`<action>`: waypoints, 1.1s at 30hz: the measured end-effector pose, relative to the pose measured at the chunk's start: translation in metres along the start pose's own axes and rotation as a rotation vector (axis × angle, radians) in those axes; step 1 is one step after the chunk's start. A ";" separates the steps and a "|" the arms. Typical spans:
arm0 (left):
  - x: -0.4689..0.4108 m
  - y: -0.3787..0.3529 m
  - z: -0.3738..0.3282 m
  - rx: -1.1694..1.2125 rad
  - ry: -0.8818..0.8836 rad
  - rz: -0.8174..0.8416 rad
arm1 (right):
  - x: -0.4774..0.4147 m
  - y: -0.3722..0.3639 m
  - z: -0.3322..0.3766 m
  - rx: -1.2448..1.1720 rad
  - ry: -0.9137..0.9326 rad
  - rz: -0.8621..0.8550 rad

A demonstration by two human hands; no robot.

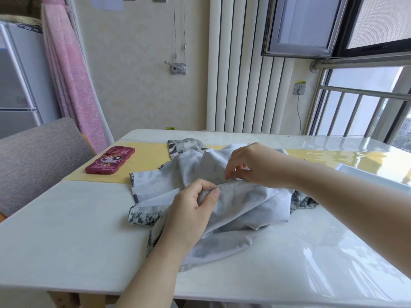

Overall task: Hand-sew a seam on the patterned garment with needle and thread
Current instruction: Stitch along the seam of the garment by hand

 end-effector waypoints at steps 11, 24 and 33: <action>-0.001 -0.001 0.003 0.020 0.010 0.019 | 0.000 0.000 0.004 -0.063 -0.025 -0.003; 0.001 0.000 -0.006 0.052 0.000 0.009 | 0.005 0.005 0.018 -0.468 -0.101 -0.045; 0.000 0.001 -0.003 0.060 -0.006 -0.011 | 0.011 -0.001 0.025 -0.363 -0.025 -0.039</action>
Point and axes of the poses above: each hand's wrist, its own x-axis away from the middle knuckle, its own y-axis out of the back of the hand, z = x × y, the point moved 4 cm from there along -x, towards the middle knuckle, and after that the axes turned 7 degrees about -y, right-handed, at the moved point
